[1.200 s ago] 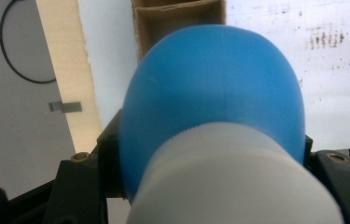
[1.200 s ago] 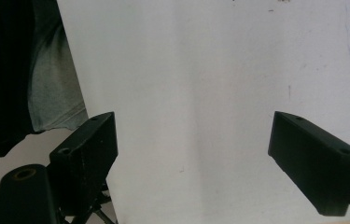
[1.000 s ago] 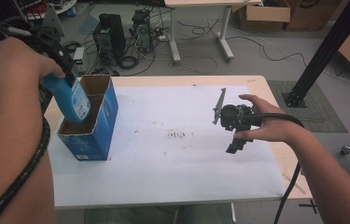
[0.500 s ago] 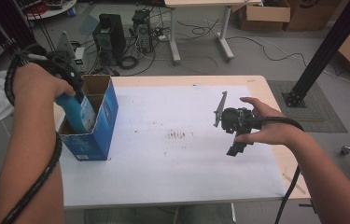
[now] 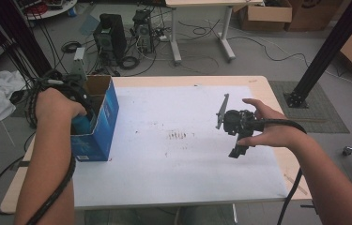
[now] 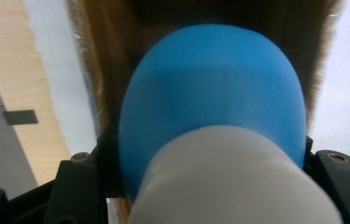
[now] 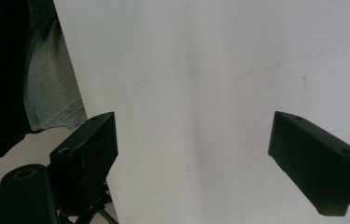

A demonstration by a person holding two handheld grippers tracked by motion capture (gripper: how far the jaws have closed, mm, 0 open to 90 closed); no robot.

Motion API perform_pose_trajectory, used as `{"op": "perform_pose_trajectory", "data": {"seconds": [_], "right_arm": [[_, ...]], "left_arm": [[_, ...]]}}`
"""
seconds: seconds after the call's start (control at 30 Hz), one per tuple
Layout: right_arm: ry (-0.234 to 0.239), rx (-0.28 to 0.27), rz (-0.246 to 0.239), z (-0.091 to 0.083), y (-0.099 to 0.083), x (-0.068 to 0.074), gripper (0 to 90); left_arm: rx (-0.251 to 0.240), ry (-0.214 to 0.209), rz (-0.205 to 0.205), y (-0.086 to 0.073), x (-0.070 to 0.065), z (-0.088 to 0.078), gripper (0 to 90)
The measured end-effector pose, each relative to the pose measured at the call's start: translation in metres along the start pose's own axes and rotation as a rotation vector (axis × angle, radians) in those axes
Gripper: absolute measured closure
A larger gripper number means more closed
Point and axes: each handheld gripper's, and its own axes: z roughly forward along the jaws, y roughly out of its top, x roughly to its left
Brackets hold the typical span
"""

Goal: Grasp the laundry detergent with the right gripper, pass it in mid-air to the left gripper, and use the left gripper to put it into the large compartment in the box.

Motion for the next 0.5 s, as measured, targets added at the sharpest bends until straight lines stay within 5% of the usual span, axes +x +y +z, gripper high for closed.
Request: {"op": "perform_pose_trajectory", "data": {"seconds": [0.5], "right_arm": [[0.005,0.004,-0.006,0.003,0.000,0.002,15.8]], "left_arm": [[-0.038,0.008,0.012,0.003,0.004,0.027,38.9]]}}
